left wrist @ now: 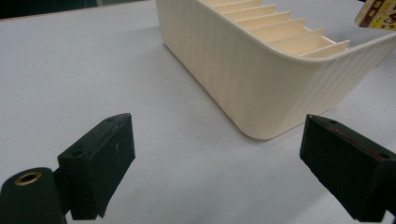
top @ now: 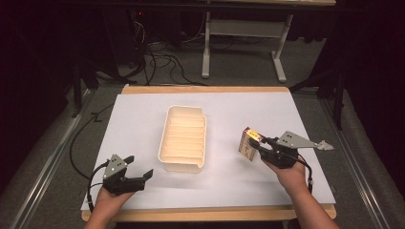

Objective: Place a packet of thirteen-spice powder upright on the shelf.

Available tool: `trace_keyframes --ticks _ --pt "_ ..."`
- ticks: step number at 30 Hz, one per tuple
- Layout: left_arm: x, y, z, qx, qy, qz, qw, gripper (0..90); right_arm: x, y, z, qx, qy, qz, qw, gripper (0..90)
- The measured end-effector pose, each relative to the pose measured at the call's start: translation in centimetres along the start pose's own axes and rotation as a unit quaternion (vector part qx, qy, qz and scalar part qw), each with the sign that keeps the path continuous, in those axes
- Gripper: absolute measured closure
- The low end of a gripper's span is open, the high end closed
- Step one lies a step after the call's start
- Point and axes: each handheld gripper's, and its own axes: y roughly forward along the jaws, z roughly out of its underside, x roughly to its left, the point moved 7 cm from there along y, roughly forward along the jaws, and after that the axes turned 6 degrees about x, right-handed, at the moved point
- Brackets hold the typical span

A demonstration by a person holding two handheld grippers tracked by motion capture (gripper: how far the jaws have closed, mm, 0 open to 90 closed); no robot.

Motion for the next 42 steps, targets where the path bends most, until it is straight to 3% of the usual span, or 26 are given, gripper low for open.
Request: trace_keyframes --ticks 21,42 --pt "-0.1 -0.2 0.0 0.001 0.003 0.001 1.0000 11.0 1.9 3.5 -2.8 -0.015 -0.015 -0.044 0.9988 68.8" --pt "-0.1 -0.3 -0.1 -0.003 0.003 0.002 1.0000 10.9 4.4 5.3 -4.9 -0.025 -0.024 -0.087 0.9956 68.8"
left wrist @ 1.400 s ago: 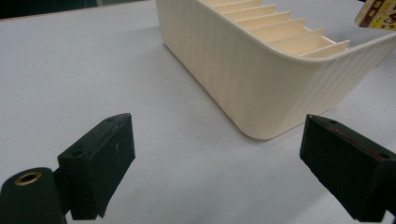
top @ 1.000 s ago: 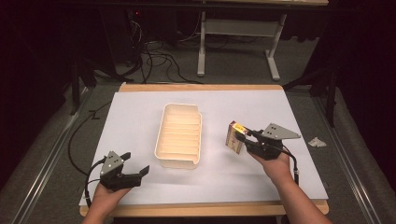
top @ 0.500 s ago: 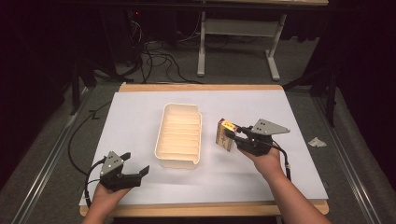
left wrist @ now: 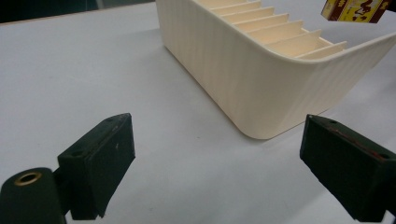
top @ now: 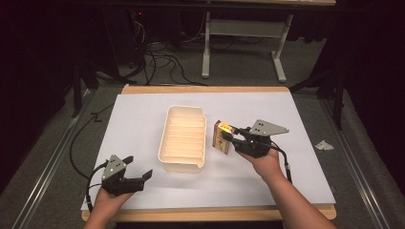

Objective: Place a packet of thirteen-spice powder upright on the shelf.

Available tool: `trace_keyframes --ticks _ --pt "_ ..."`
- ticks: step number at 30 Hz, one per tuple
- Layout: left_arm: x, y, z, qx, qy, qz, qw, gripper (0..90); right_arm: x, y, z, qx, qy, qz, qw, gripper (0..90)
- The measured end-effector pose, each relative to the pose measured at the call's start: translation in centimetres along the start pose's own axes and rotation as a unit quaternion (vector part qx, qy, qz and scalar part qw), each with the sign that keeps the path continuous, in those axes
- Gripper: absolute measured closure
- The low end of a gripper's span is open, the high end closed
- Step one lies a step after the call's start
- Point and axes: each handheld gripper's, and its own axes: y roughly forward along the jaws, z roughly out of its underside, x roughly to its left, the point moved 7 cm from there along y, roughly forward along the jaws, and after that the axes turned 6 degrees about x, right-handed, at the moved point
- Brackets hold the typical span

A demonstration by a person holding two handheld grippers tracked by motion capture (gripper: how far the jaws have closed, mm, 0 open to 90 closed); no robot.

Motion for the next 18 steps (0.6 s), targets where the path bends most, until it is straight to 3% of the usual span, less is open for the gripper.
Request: trace_keyframes --ticks 18 --pt "-0.1 -0.1 0.0 0.001 0.000 0.002 1.0000 11.0 2.4 2.0 -1.8 -0.008 -0.017 -0.052 0.9985 68.8"
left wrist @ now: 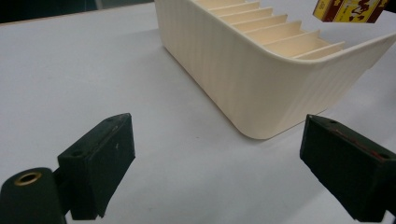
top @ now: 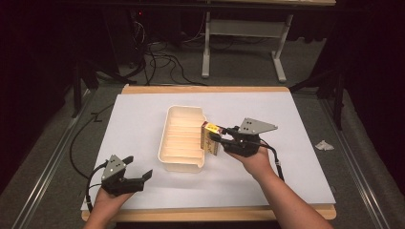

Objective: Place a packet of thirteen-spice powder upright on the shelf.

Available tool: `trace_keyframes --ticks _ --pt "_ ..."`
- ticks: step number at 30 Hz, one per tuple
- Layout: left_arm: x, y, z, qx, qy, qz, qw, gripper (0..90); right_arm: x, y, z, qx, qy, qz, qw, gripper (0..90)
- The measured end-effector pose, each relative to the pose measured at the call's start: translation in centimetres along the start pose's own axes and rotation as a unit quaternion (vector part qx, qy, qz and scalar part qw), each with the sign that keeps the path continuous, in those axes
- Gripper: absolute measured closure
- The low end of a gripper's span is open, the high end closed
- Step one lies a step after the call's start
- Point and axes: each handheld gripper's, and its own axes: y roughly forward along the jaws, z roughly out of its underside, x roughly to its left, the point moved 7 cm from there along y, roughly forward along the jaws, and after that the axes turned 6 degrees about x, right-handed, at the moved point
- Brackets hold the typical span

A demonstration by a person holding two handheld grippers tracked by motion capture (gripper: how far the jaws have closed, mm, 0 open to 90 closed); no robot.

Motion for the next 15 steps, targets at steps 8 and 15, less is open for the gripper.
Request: trace_keyframes --ticks 8,15 --pt "0.0 0.0 0.0 -0.001 -0.001 0.000 1.0000 11.0 1.1 1.1 -0.7 -0.003 -0.006 -0.021 0.9998 68.8" --pt "0.0 -0.1 0.0 -0.003 -0.003 0.000 1.0000 11.0 2.2 2.2 -1.1 0.002 -0.015 -0.039 0.9991 68.8"
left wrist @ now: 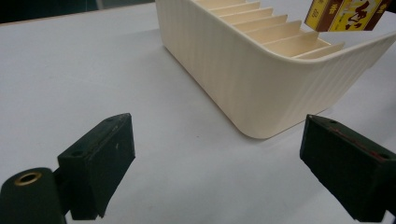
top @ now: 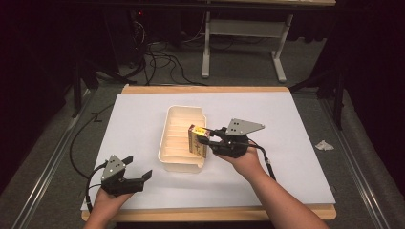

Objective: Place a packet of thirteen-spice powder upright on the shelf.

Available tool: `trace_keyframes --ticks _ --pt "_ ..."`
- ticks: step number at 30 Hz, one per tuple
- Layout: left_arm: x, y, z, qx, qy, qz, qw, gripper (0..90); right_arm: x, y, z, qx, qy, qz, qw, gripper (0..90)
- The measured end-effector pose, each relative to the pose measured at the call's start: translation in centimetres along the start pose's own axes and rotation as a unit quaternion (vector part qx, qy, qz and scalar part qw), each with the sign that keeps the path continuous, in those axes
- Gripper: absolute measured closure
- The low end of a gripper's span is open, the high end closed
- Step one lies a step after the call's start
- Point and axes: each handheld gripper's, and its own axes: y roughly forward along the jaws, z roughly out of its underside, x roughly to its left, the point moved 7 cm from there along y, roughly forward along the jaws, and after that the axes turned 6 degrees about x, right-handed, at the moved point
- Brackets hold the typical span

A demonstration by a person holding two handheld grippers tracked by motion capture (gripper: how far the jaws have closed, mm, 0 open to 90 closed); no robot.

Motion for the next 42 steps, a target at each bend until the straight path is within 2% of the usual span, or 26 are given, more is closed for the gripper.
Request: trace_keyframes --ticks 15,32,38,42 --pt "0.0 0.0 0.0 0.000 0.001 0.000 1.0000 10.9 1.5 1.8 -0.7 -0.006 -0.007 -0.037 0.9993 68.9" --pt "0.2 0.0 0.2 0.006 0.003 0.001 1.0000 11.0 2.0 3.0 -0.7 -0.013 -0.011 -0.076 0.9970 68.9" --pt "0.4 0.1 0.3 0.009 0.004 -0.003 1.0000 11.0 2.1 3.2 -0.6 -0.028 -0.009 -0.087 0.9958 68.8" --pt "0.4 0.0 0.3 0.009 0.005 -0.005 0.9999 11.0 2.2 3.3 -0.3 -0.017 -0.017 -0.089 0.9957 68.8"
